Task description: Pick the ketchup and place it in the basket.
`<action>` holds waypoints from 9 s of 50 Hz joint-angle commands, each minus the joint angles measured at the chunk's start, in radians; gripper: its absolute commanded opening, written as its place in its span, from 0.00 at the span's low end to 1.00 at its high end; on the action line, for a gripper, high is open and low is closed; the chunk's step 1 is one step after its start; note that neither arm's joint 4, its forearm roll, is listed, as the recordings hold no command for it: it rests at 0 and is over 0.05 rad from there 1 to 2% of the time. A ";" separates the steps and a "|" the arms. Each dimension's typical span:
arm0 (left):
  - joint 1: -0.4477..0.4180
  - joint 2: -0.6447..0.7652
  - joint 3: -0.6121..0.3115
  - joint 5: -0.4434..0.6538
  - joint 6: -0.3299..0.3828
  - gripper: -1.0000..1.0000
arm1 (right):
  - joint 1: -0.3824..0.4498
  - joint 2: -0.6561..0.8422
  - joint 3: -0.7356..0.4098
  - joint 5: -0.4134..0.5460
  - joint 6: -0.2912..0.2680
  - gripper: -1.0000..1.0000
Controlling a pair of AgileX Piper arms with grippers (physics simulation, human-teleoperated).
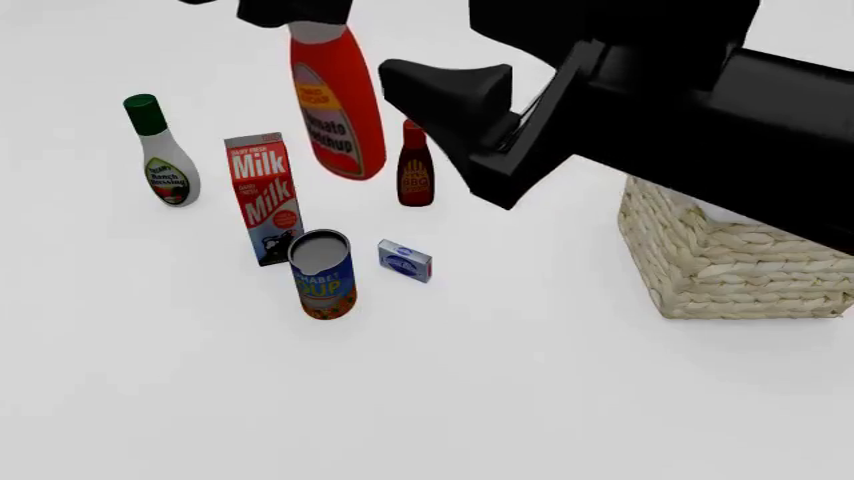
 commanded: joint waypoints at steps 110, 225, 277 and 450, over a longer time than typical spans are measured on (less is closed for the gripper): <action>-0.061 -0.078 -0.059 0.104 -0.064 0.00 | 0.021 0.347 -0.134 -0.193 0.095 0.00; 0.342 -0.463 0.499 -0.466 -0.108 1.00 | -0.483 0.257 -0.177 -0.103 0.215 0.00; 0.467 -0.527 0.680 -0.698 -0.169 1.00 | -0.848 0.212 -0.058 -0.198 0.268 0.00; 0.428 -0.508 0.709 -0.755 -0.216 1.00 | -1.061 0.153 0.098 -0.313 0.276 1.00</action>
